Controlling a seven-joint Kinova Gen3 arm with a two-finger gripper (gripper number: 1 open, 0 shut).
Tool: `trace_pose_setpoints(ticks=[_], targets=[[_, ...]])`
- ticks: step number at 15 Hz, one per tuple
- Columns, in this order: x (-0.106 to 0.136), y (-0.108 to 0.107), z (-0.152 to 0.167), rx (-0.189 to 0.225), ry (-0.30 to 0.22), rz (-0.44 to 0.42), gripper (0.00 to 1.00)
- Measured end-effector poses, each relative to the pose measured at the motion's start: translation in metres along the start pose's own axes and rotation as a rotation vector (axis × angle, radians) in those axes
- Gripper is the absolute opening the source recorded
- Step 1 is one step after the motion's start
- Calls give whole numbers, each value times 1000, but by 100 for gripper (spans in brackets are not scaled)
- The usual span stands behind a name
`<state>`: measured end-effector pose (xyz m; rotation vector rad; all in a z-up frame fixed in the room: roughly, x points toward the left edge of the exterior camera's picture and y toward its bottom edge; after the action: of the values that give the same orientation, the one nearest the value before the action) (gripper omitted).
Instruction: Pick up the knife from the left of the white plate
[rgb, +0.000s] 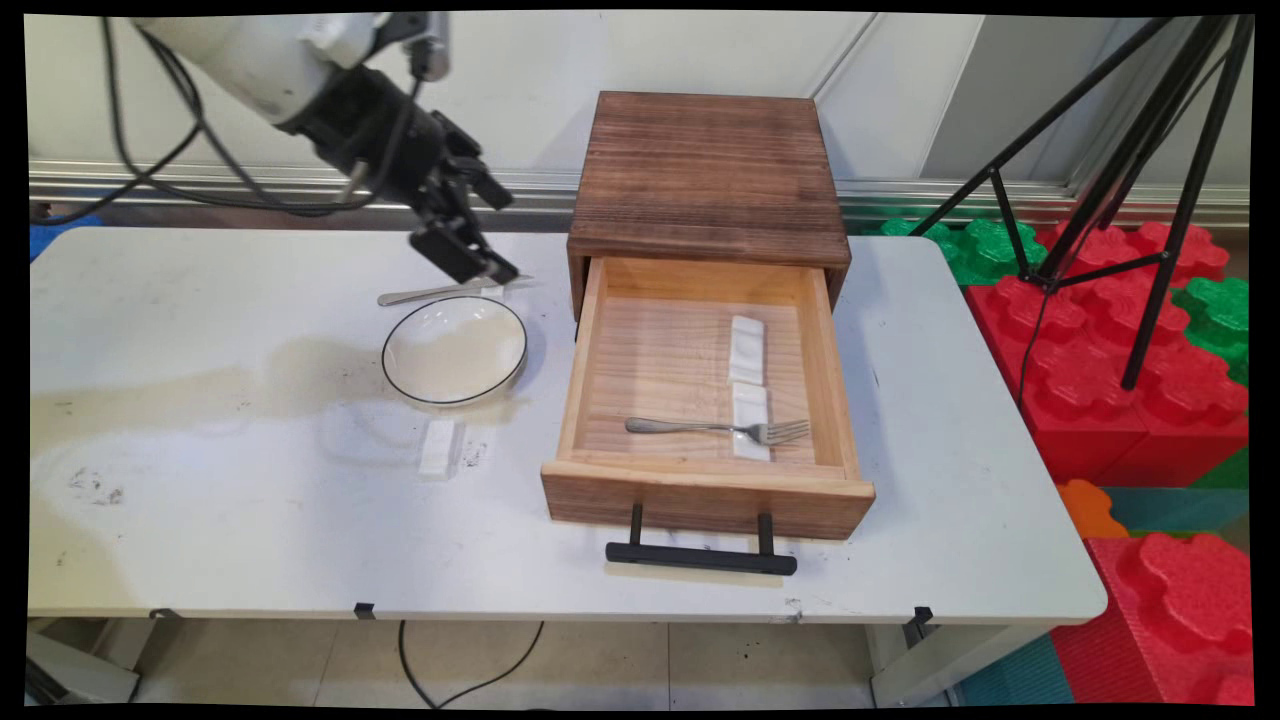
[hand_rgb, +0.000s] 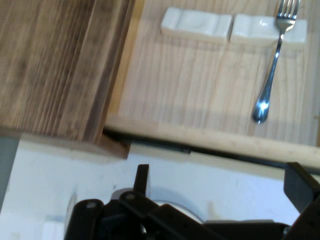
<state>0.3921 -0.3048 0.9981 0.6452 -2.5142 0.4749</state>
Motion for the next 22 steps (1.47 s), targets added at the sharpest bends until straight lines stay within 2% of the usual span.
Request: trace_pose_setpoints(ticks=[9,14,22], targets=[[-42,1,-45,39,-26,-41,100],[-56,0,-58,51,-44,-50,100],[-62,-26,-70,77,-97,-30,100]])
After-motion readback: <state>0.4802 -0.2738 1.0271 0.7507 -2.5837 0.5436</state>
